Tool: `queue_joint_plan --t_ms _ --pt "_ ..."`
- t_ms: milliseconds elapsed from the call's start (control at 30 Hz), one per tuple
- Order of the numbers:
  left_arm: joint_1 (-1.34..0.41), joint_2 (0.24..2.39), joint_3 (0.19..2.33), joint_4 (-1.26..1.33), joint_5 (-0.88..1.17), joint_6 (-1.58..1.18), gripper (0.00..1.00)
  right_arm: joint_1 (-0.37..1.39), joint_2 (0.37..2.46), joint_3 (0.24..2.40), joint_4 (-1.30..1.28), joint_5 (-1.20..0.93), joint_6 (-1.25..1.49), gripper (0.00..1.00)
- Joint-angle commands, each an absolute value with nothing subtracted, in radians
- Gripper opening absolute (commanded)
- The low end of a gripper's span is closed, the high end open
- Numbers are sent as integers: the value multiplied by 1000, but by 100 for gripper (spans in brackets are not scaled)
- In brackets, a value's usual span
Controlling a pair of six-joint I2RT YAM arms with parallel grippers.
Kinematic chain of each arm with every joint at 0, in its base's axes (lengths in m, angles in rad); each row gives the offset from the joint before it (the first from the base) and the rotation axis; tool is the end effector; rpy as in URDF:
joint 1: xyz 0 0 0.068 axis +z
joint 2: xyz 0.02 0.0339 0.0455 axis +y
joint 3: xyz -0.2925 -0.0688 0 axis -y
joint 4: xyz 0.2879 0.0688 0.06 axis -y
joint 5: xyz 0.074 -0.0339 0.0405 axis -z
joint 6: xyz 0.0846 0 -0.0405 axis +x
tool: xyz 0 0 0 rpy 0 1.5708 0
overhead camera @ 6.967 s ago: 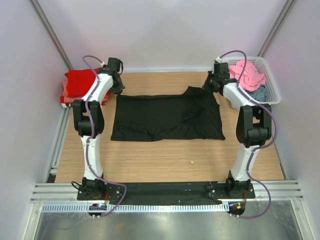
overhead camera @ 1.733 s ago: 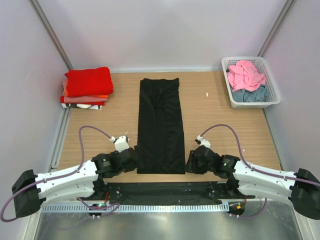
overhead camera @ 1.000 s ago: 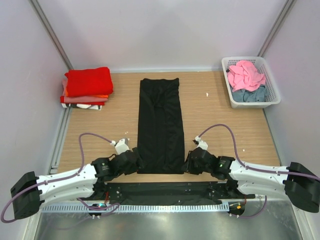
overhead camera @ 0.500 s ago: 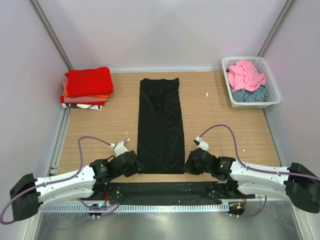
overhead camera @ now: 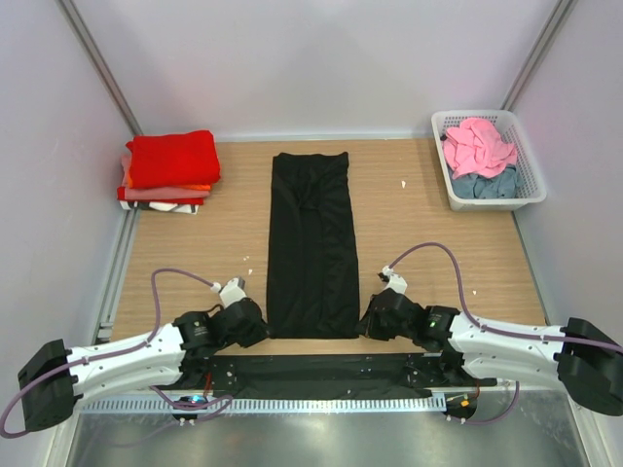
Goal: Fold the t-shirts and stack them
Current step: Fold the tshirt
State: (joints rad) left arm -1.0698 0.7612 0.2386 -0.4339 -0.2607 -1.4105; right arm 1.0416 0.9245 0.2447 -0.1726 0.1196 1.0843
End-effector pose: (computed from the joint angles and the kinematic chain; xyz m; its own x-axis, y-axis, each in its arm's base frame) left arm 0.1043 -0.1451 0.0963 -0.8288 -0.4724 -0.2999 -0.2636 0.8024 -0.5354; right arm 0.1145 0.1757 0.0937 -0.9003 0.1992 -0.3871 -0.0462 0.8405 0.5398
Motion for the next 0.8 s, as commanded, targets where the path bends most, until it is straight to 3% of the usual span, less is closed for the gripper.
queue_joint_plan --t_ms 0,333,767 --pt "-1069 769 218 -525 -256 -1394 0 1046 923 221 -236 173 1080 1" --pt "-1069 847 405 -635 -325 -1307 0 1043 893 379 -388 303 1011 1" --pt "-1046 923 592 -673 -374 -1198 1 1023 1011 573 -402 342 908 1"
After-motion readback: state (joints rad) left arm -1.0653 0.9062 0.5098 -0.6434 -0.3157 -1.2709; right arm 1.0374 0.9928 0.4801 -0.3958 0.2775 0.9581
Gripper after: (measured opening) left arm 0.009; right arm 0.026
